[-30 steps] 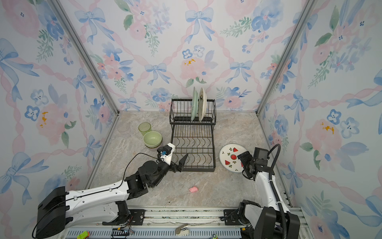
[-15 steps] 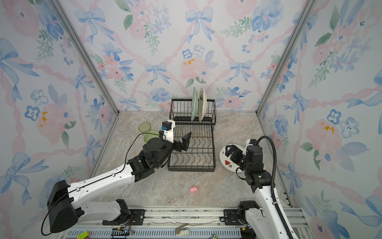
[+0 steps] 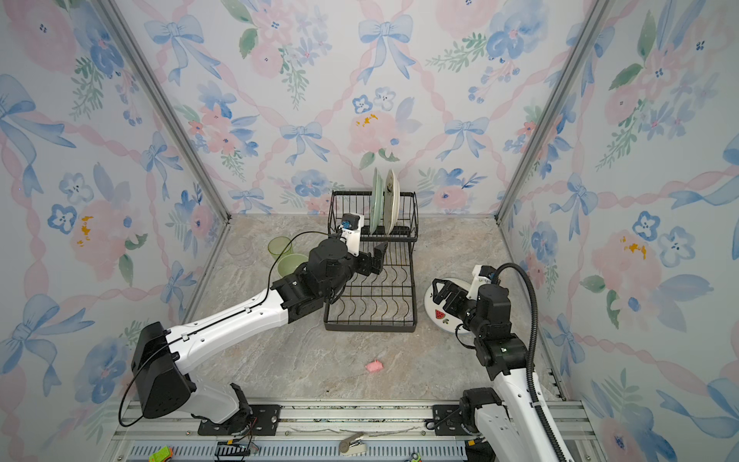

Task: Unload the mixed dishes from the dish rack
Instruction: 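Reach the left gripper to the pale green plate in the upper rack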

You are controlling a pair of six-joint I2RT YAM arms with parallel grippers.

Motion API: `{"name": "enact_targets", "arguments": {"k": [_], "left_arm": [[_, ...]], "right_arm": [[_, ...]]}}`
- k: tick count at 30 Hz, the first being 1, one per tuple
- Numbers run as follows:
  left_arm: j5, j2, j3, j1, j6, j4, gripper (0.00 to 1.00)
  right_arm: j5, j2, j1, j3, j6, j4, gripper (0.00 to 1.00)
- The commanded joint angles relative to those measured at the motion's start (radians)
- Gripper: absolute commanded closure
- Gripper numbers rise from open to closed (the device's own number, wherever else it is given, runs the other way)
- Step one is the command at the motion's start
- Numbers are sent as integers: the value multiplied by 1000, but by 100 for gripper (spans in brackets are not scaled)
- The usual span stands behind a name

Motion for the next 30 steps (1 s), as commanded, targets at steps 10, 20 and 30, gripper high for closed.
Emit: {"name": "enact_targets", "arguments": {"k": [10,20,30], "left_arm": [[102,103,210,54,-2,-59,2],[159,176,317,97,-30,-123,2],[215,234,369,154,-59,-151,12]], "right_arm": [[-20,46,19,18,10,89,3],[-10,36,20,23,15,51,3],[10,-27,47,9,45,11,3]]}}
